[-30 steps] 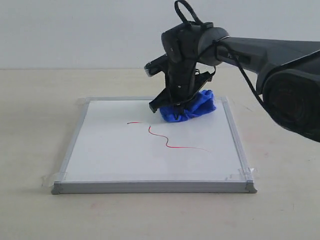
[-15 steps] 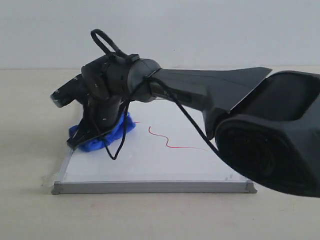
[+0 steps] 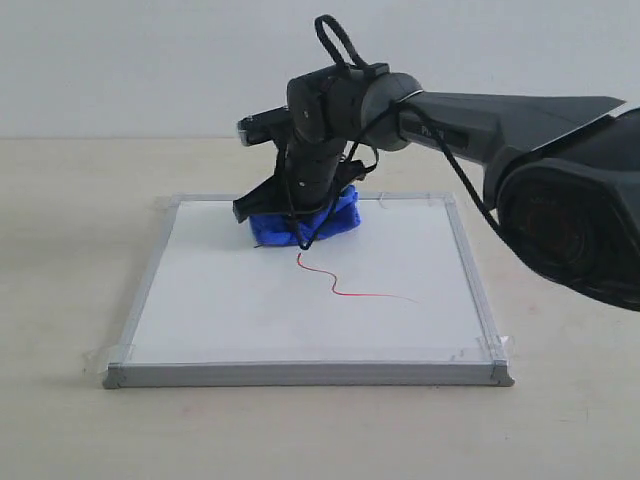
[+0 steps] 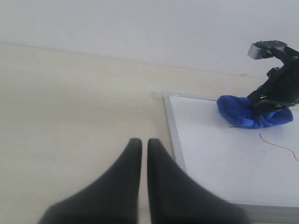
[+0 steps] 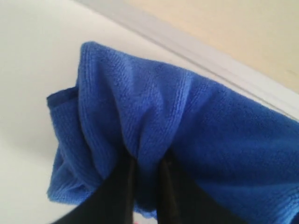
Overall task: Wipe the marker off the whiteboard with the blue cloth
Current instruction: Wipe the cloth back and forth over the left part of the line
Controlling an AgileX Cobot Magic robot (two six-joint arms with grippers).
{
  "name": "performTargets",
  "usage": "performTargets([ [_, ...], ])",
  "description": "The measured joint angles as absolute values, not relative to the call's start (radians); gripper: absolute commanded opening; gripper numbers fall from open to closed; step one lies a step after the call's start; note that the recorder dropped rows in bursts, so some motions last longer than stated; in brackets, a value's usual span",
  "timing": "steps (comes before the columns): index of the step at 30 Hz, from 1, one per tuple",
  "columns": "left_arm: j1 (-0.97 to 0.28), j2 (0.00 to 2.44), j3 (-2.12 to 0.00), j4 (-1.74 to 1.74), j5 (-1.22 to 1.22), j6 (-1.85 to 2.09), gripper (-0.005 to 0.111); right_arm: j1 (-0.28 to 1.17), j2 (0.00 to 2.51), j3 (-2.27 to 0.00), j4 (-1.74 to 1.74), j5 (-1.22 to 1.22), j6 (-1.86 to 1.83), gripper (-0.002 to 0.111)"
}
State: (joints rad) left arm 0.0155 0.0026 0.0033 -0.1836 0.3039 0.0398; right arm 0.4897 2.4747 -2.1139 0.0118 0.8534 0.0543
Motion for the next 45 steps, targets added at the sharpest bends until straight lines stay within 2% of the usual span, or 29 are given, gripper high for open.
performTargets([
  [4, 0.016, 0.003, 0.003, -0.184, 0.304, 0.040, 0.004, 0.542, 2.475, -2.114, 0.111, 0.853, -0.183, 0.000],
  [7, 0.016, 0.003, 0.003, -0.184, 0.304, 0.040, 0.004, 0.574, 2.475, -2.114, 0.111, 0.840, -0.223, 0.000],
  [12, 0.016, 0.003, 0.003, -0.184, 0.304, 0.040, 0.004, 0.574, 2.475, -2.113, -0.072, 0.801, 0.175, 0.000],
  [20, 0.016, 0.003, 0.003, -0.184, 0.304, 0.040, 0.004, 0.534, 2.480, -2.112, -0.225, 0.807, 0.370, 0.000],
  [22, 0.016, 0.003, 0.003, -0.184, 0.304, 0.040, 0.004, 0.530, 2.480, -2.112, -0.177, 0.807, 0.326, 0.000],
  [28, 0.016, 0.003, 0.003, -0.184, 0.304, 0.040, 0.004, 0.538, 2.480, -2.112, 0.186, 0.821, -0.240, 0.000],
  [30, 0.016, 0.003, 0.003, -0.184, 0.304, 0.040, 0.004, 0.558, 2.480, -2.112, 0.215, 0.818, -0.302, 0.000],
  [36, 0.016, 0.003, 0.003, -0.184, 0.304, 0.040, 0.004, 0.565, 2.480, -2.112, -0.149, 0.786, 0.226, 0.000],
  [39, 0.016, 0.003, 0.003, -0.184, 0.304, 0.040, 0.004, 0.541, 2.481, -2.112, -0.212, 0.793, 0.314, 0.000],
  [41, 0.016, 0.003, 0.003, -0.184, 0.304, 0.040, 0.004, 0.533, 2.482, -2.112, -0.152, 0.783, 0.194, 0.000],
  [44, 0.016, 0.003, 0.003, -0.184, 0.304, 0.040, 0.004, 0.550, 2.482, -2.112, 0.095, 0.761, -0.225, 0.000],
  [45, 0.016, 0.003, 0.003, -0.184, 0.304, 0.040, 0.004, 0.553, 2.482, -2.112, 0.096, 0.767, -0.231, 0.000],
])
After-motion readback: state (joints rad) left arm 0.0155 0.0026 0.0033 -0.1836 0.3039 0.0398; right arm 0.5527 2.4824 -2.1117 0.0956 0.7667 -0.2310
